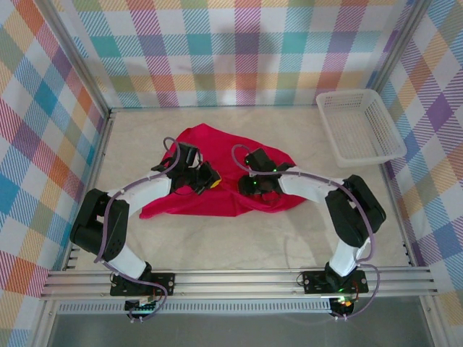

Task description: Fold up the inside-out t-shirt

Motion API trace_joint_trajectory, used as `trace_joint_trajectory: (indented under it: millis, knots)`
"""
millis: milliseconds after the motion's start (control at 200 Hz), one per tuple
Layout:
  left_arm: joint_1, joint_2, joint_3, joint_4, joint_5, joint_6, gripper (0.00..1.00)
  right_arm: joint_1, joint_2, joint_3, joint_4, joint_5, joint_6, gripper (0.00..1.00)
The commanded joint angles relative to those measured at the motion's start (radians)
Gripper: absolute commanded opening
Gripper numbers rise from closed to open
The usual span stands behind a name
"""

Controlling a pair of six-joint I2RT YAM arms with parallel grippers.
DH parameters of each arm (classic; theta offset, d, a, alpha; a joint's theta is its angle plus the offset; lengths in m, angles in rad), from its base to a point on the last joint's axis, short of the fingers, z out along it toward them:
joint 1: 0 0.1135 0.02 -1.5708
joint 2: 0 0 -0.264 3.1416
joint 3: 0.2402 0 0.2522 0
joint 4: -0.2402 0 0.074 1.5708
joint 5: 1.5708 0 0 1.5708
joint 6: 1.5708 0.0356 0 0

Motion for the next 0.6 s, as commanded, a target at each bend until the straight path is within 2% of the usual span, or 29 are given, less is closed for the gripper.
trace_joint_trajectory:
  millis: [0,60,150,205,270,335,400,510,595]
  knots:
    - [-0.007,-0.027,-0.007,-0.031,-0.012,0.027,0.0,0.004,-0.026,0.05,-0.058,0.098,-0.029,0.13]
    - [-0.007,-0.022,0.001,-0.032,-0.008,0.028,0.0,0.005,-0.066,0.072,-0.098,0.126,-0.04,0.0]
    - [-0.007,-0.01,0.022,-0.029,0.003,0.025,0.0,-0.001,-0.151,0.112,-0.169,0.089,-0.059,0.0]
    - [-0.007,-0.002,0.036,-0.024,0.009,0.02,0.0,-0.022,-0.21,0.114,-0.181,-0.009,-0.065,0.0]
    - [-0.007,0.008,0.055,-0.014,0.017,0.013,0.0,-0.075,-0.273,0.095,-0.17,-0.193,-0.053,0.0]
    - [-0.008,0.019,0.069,0.0,0.029,0.006,0.0,-0.146,-0.328,0.041,-0.12,-0.39,-0.017,0.0]
    - [-0.01,0.027,0.077,0.01,0.037,-0.001,0.0,-0.217,-0.371,-0.039,-0.041,-0.534,0.02,0.0]
    - [-0.012,0.039,0.082,0.022,0.042,-0.011,0.0,-0.317,-0.371,-0.132,0.03,-0.676,0.057,0.0]
    - [-0.024,0.05,0.089,0.033,0.046,-0.018,0.0,-0.354,-0.326,-0.153,0.038,-0.689,0.059,0.0]
